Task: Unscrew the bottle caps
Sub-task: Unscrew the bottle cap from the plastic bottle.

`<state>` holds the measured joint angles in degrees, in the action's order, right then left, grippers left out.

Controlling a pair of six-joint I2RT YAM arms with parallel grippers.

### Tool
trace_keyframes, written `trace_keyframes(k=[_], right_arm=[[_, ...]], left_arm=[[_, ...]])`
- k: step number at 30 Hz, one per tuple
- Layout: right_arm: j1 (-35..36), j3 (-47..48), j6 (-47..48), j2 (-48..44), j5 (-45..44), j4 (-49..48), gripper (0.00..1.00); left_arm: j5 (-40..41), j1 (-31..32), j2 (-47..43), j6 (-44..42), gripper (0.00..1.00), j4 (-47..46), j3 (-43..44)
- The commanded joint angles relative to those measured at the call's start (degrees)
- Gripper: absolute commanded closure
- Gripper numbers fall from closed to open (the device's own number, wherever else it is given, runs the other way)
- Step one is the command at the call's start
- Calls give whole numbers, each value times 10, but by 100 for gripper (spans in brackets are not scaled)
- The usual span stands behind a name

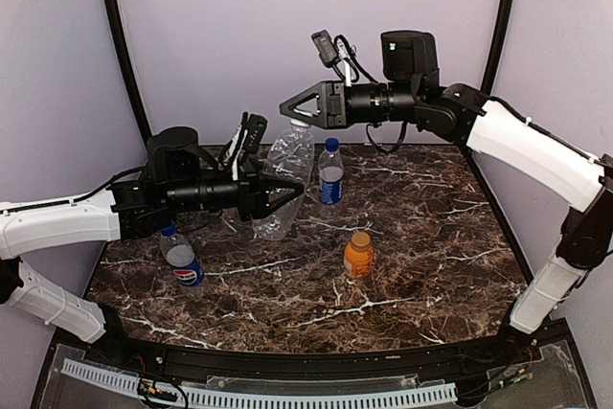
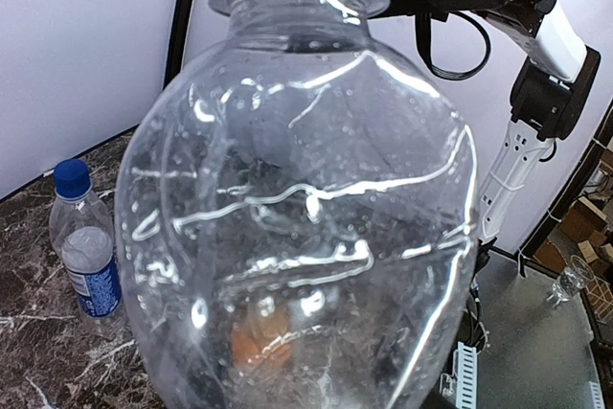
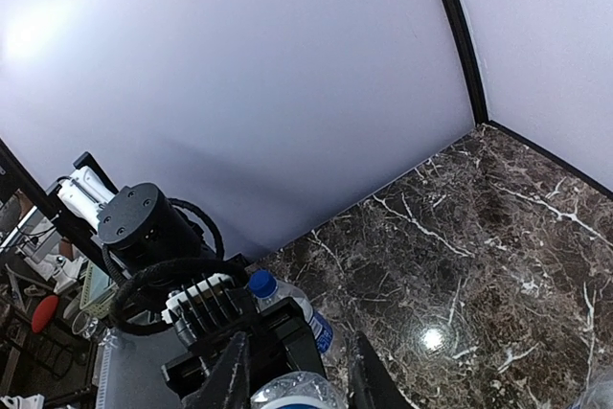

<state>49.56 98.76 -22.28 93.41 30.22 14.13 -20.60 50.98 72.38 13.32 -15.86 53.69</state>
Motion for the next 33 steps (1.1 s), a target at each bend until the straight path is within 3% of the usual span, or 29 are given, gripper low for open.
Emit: trace_keyframes(k=[1,6,13,17,23,27,30,31,33], right_arm=[[5,1,-7,5,14,-34,80],[6,-12,-13,3,16,-46,100],[2,-29,29,-5,65,-66,100],[-9,-39,73,-1,177,-96,100],[-20,-38,122,14,350,-123,100],[-24,-29,130,28,457,-137,100],[-26,-27,128,31,472,-139,100],[-28,-28,124,28,465,-139,98],[-33,-32,112,20,439,-139,83]], left_arm=[[-6,3,-2,-2,64,-22,1],[-7,2,-4,-1,64,-24,-1],[-42,3,-17,3,67,-53,-18],[-118,3,-33,9,67,-84,-37],[-294,3,-37,66,68,-190,-68],[-342,3,-33,101,69,-234,-80],[-347,3,-31,112,69,-249,-85],[-342,3,-32,111,69,-245,-85],[-329,3,-35,102,69,-236,-84]])
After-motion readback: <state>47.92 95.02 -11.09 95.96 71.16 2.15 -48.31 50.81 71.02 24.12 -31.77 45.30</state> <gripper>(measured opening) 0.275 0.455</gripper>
